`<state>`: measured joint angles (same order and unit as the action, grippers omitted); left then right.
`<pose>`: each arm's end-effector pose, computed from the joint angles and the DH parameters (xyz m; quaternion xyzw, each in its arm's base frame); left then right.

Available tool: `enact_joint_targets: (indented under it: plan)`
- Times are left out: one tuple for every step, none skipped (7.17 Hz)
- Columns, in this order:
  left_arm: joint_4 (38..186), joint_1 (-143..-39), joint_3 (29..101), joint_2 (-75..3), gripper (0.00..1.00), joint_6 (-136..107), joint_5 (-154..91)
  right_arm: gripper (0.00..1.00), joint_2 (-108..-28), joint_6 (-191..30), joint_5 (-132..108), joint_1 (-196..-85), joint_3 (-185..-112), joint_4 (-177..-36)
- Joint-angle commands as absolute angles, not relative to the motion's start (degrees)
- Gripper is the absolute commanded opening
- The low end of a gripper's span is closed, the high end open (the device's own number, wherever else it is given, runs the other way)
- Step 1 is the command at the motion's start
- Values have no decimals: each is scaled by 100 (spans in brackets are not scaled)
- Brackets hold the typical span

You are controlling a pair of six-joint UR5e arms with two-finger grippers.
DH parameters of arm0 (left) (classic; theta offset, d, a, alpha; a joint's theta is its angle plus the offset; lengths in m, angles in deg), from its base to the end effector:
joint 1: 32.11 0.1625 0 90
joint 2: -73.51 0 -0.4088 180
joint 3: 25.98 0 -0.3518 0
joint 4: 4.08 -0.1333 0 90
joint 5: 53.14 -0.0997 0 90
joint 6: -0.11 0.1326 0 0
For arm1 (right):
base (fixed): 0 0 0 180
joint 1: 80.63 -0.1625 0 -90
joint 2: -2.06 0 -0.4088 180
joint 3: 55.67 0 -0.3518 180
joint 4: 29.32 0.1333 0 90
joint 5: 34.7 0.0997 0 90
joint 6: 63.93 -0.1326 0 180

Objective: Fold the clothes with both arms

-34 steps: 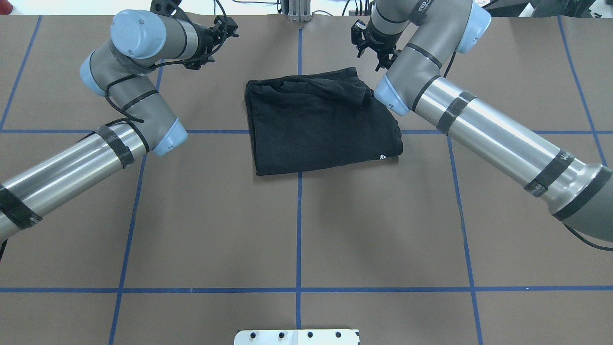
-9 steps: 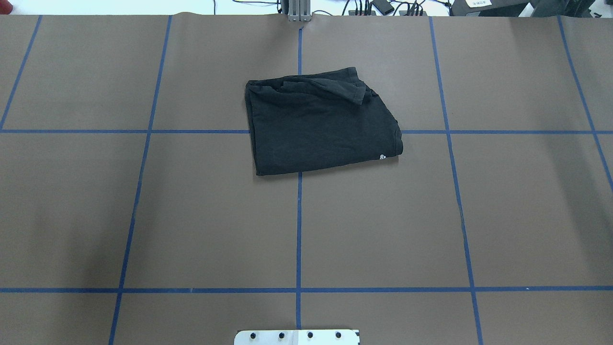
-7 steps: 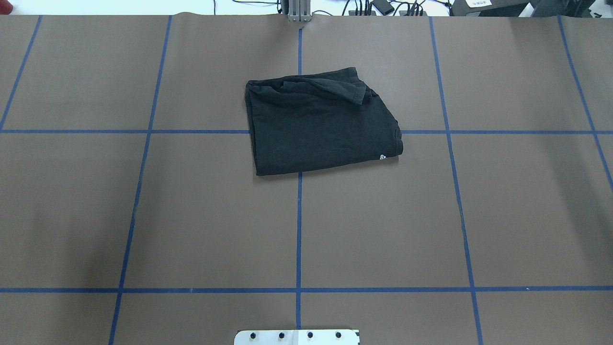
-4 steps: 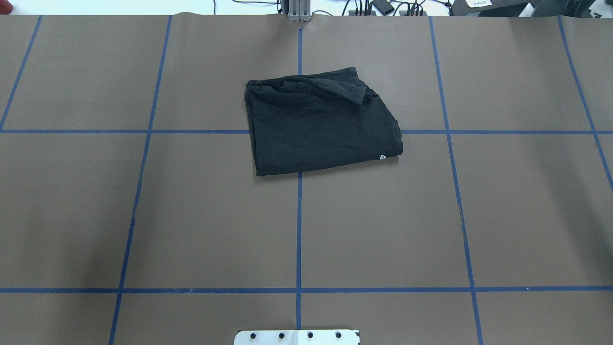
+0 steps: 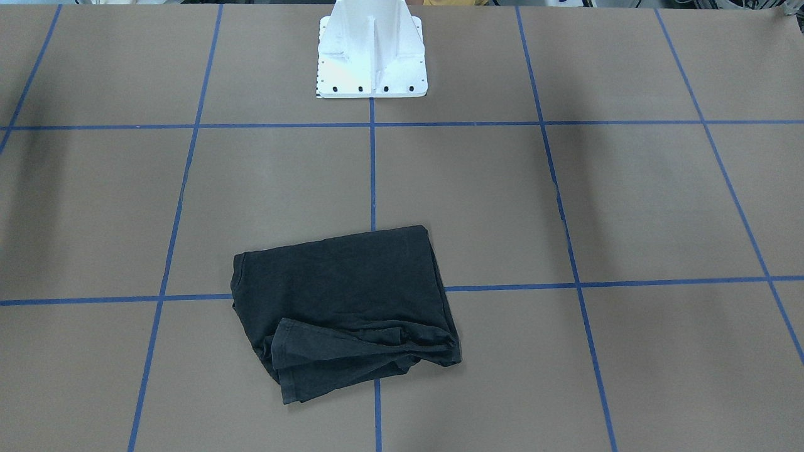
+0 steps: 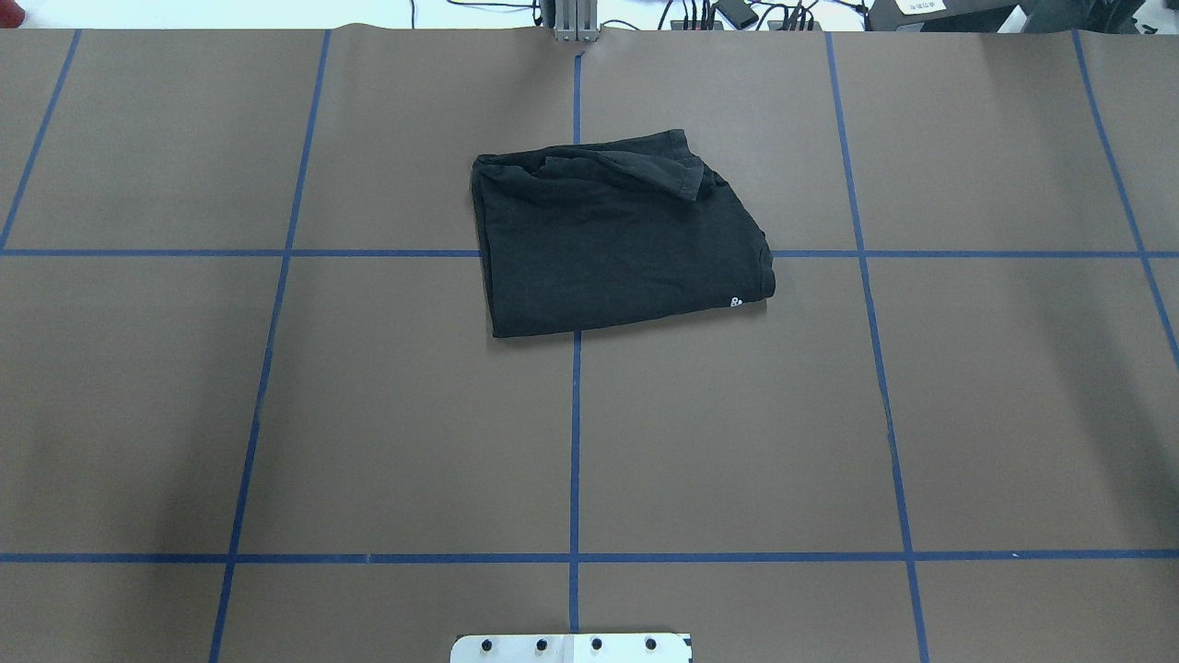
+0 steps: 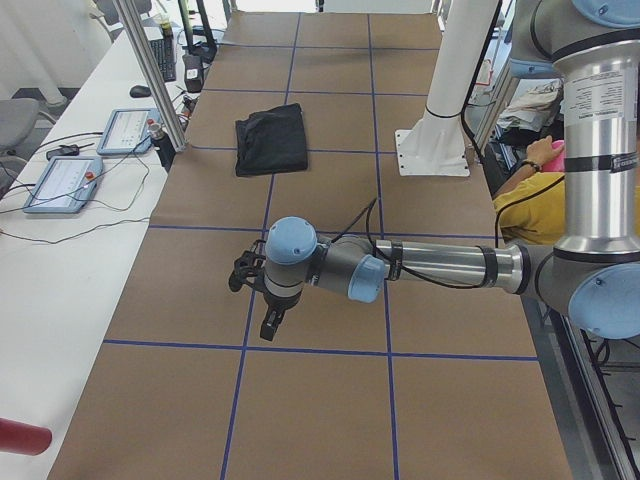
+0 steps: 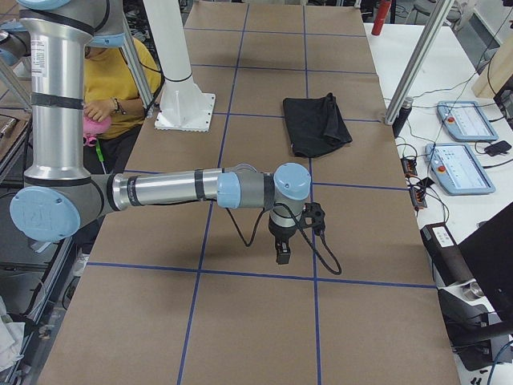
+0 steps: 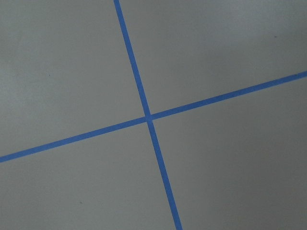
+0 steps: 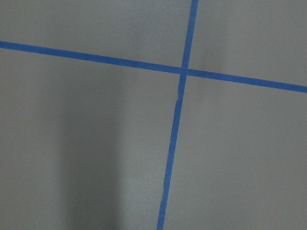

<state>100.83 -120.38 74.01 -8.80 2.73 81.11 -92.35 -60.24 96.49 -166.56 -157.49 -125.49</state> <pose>-0.0281 -0.4212 0.6147 0.1415 0.3713 0.0911 0.9131 0.0161 -0.4215 0.6223 0.0090 -0.3518 -0.0671 0.9336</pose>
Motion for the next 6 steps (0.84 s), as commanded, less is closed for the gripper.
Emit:
enact_joint_targets:
  plan:
    - [9964, -12035, 7467, -831, 100, 266, 8195, 100, -9243, -6024, 9285, -16650, -15744, -12556]
    - [9858, -12035, 7535, -849, 100, 266, 8204, 100, -9243, -6033, 9327, -16650, -15744, -12556]
    - [9840, -12026, 7545, -892, 100, 266, 8187, 100, -9243, -6042, 9379, -16650, -15744, -12564]
    - [9849, -12026, 7579, -910, 100, 266, 8195, 100, -9243, -6042, 9615, -16659, -15736, -12556]
    - [9849, -12035, 7632, -902, 100, 266, 8195, 100, -9251, -6042, 9730, -16659, -15701, -12547]
    - [9849, -12035, 7633, -893, 100, 275, 8204, 100, -9251, -6042, 9740, -16650, -15692, -12547]
